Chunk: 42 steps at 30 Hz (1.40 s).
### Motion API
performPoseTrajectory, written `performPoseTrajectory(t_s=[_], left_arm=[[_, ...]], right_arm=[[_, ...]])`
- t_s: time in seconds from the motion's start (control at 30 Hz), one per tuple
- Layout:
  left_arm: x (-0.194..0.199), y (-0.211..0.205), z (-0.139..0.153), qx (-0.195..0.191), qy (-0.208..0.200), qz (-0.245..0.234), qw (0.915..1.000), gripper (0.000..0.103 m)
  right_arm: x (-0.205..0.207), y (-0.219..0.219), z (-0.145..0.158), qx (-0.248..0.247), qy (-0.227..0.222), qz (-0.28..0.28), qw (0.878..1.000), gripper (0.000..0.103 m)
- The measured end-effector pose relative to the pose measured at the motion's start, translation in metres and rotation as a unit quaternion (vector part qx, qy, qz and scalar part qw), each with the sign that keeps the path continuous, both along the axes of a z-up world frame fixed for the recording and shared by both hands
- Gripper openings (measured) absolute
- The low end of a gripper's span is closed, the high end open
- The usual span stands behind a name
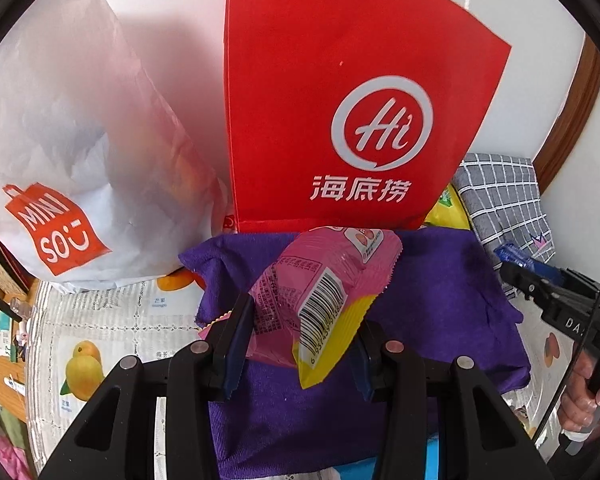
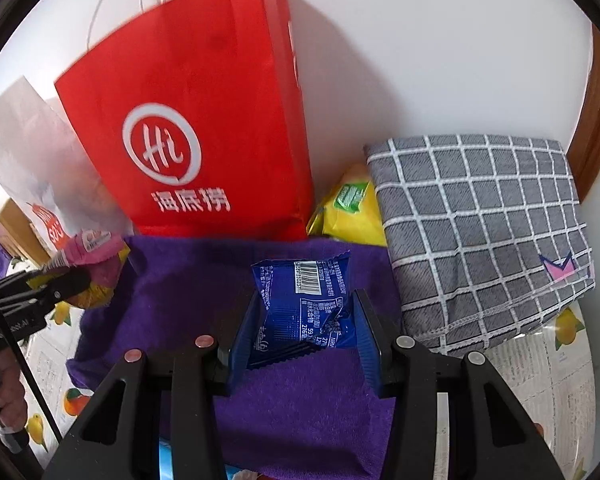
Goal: Organize snacks
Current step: 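Carry both held packets up and over onto the purple towel, then open both grippers to drop the packets onto the purple towel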
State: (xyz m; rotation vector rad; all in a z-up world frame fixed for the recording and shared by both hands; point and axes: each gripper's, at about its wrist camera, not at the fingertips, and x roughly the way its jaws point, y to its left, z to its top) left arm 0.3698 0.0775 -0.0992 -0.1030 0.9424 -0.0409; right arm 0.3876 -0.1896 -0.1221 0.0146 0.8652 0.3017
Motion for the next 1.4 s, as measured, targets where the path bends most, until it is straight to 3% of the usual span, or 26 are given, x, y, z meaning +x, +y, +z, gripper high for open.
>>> performPoseTrajectory(t_s=[0.33,0.7,1.0,1.4], left_arm=[[0.012,-0.003,-0.02,0.0,0.023,-0.003,0.9997,0.042],[0.021,-0.009,-0.035,0.001,0.04,-0.008,0.9991,0.042],[0.027,-0.01,-0.054,-0.004,0.066,-0.009,0.9978,0.042],[0.024,-0.007,-0.053,-0.011,0.073,-0.011,0.9972,0.043]], right_arm=[[0.01,0.01,-0.03,-0.015,0.05,0.011,0.999,0.046],[0.02,0.004,-0.048,0.0,0.097,0.013,0.995,0.046],[0.023,0.006,-0.057,-0.013,0.121,0.011,0.993,0.047],[0.031,0.027,-0.08,-0.027,0.136,0.01,0.99,0.049]])
